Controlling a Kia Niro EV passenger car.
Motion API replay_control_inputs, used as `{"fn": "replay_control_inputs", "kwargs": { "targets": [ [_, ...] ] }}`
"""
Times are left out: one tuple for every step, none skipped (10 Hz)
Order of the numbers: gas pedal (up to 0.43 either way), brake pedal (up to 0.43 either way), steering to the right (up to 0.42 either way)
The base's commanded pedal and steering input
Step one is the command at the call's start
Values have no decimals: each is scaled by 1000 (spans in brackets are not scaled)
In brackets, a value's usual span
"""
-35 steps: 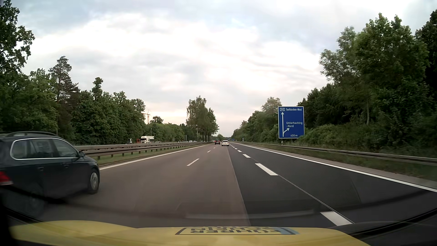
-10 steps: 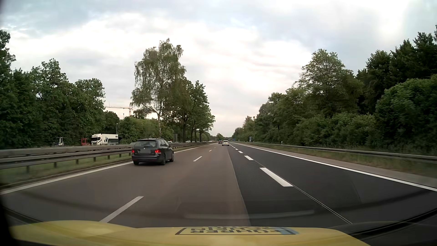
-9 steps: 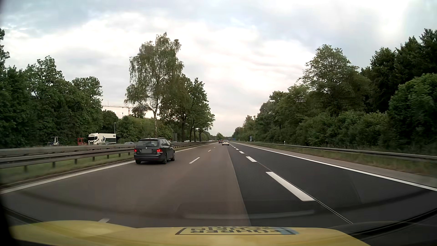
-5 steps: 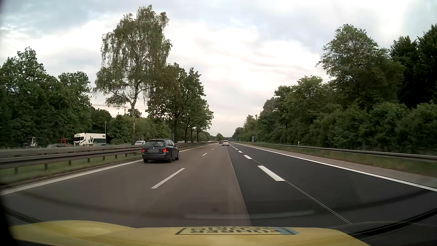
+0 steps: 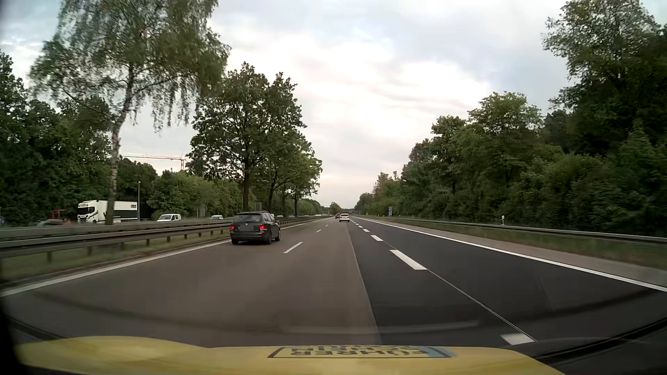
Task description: Follow the waypoints while adhering to traffic rules and regulations
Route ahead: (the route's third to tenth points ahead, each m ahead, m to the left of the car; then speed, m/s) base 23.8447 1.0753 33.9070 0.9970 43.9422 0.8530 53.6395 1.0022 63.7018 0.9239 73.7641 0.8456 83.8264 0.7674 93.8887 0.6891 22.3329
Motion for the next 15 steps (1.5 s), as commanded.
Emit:
{"fn": "replay_control_inputs", "kwargs": {
  "targets": [
    [240,0,-2],
    [240,0,-2],
    [240,0,-2],
    [240,0,-2],
    [240,0,-2],
    [240,0,-2],
    [240,0,-2],
    [240,0,-2],
    [240,0,-2],
    [240,0,-2],
    [240,0,-1],
    [240,0,-2],
    [240,0,-2],
    [240,0,-2],
    [240,0,-1]
  ]
}}
